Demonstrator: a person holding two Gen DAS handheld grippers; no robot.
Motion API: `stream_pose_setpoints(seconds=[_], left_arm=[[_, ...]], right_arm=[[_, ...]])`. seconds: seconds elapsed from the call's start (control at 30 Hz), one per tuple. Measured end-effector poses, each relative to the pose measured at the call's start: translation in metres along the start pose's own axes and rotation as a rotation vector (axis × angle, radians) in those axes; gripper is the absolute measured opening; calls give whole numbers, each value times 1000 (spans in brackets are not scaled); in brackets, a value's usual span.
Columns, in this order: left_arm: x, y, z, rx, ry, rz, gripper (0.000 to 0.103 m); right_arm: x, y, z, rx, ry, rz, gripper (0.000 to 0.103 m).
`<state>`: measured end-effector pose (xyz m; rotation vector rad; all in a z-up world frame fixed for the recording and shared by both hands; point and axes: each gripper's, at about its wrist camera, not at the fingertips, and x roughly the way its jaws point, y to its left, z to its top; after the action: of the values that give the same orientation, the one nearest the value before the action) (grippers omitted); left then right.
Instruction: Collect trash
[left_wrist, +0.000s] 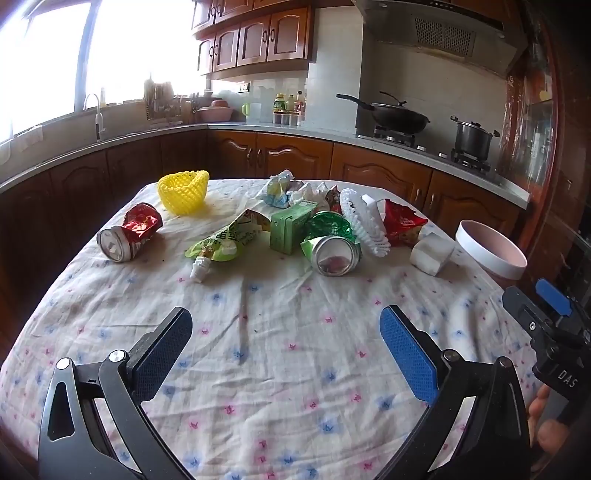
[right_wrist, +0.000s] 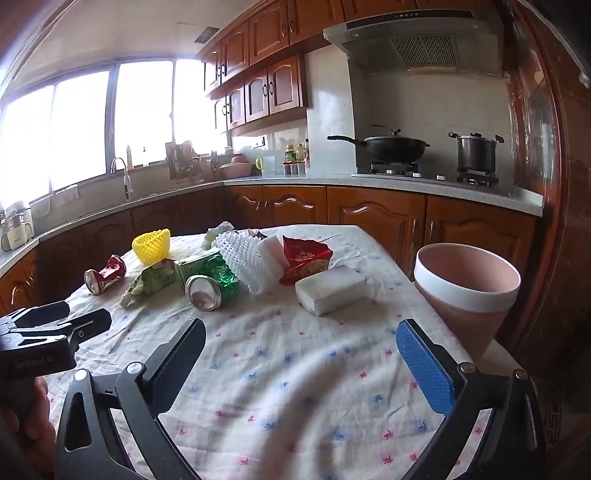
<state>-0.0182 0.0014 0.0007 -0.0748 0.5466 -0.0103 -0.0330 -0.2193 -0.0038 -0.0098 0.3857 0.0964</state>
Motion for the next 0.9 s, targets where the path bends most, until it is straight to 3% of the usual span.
stream_pose_setpoints(seconds=[0.9], left_arm=[[3,-1,3,2,-5,-11,103]], right_arm=[[-3,-4,2,25,-9,50,103]])
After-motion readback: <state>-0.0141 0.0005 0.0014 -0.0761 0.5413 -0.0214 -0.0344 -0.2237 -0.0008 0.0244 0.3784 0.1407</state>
